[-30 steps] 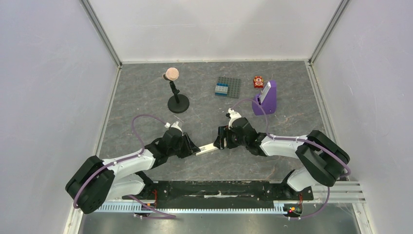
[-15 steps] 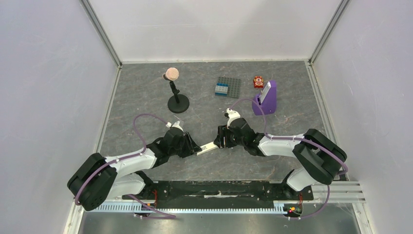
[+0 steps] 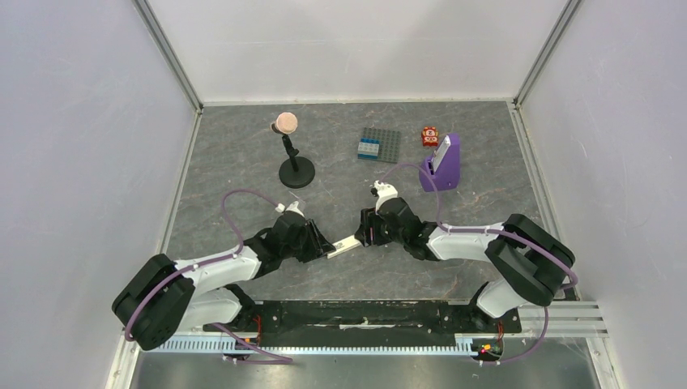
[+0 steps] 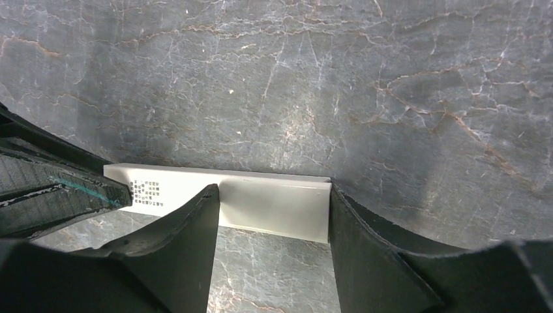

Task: Load the batteries into the remote control
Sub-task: Load the battery cover into the remote control.

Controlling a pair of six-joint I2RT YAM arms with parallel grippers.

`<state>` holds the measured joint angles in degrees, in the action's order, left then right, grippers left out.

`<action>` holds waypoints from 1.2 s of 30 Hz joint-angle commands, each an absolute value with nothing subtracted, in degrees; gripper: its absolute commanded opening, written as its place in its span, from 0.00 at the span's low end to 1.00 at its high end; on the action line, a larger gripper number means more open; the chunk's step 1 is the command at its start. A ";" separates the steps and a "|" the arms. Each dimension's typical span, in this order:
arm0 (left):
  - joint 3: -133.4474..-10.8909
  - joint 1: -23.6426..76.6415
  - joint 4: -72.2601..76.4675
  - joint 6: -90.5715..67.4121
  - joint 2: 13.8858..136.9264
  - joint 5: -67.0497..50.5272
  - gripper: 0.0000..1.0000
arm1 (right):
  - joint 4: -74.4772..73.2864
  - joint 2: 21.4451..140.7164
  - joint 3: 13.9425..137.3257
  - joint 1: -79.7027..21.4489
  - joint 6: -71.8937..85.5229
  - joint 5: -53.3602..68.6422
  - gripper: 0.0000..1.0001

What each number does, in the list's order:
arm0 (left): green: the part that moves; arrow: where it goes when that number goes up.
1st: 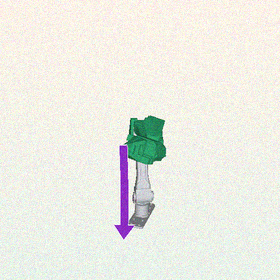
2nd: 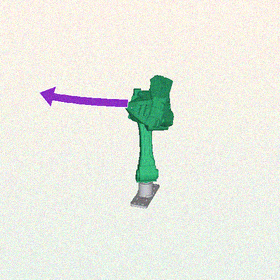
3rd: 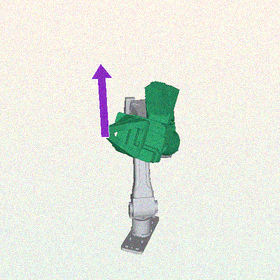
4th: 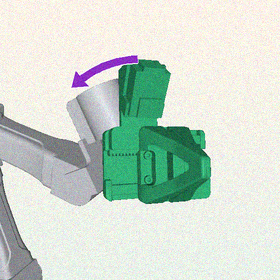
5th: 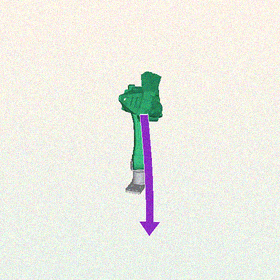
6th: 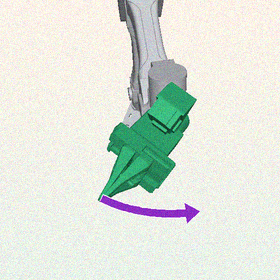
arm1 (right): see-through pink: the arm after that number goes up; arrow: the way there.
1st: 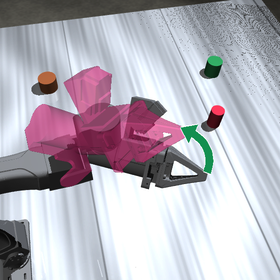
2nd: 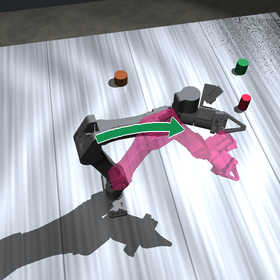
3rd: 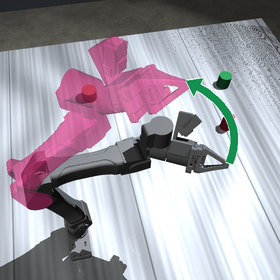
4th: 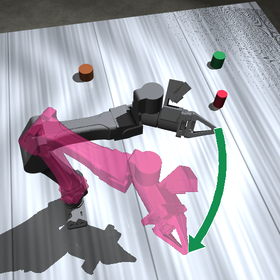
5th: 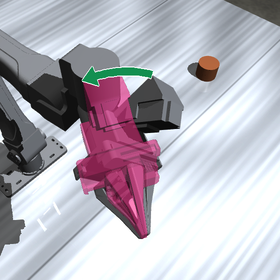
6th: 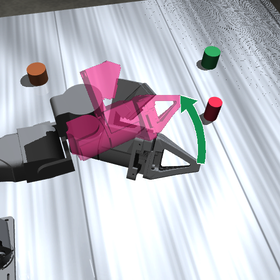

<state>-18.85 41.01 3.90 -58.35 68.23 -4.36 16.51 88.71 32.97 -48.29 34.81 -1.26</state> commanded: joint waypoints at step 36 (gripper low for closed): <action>-17.84 42.80 0.27 -60.15 70.89 -1.75 0.02 | 0.14 97.85 28.98 -49.50 21.80 3.46 0.70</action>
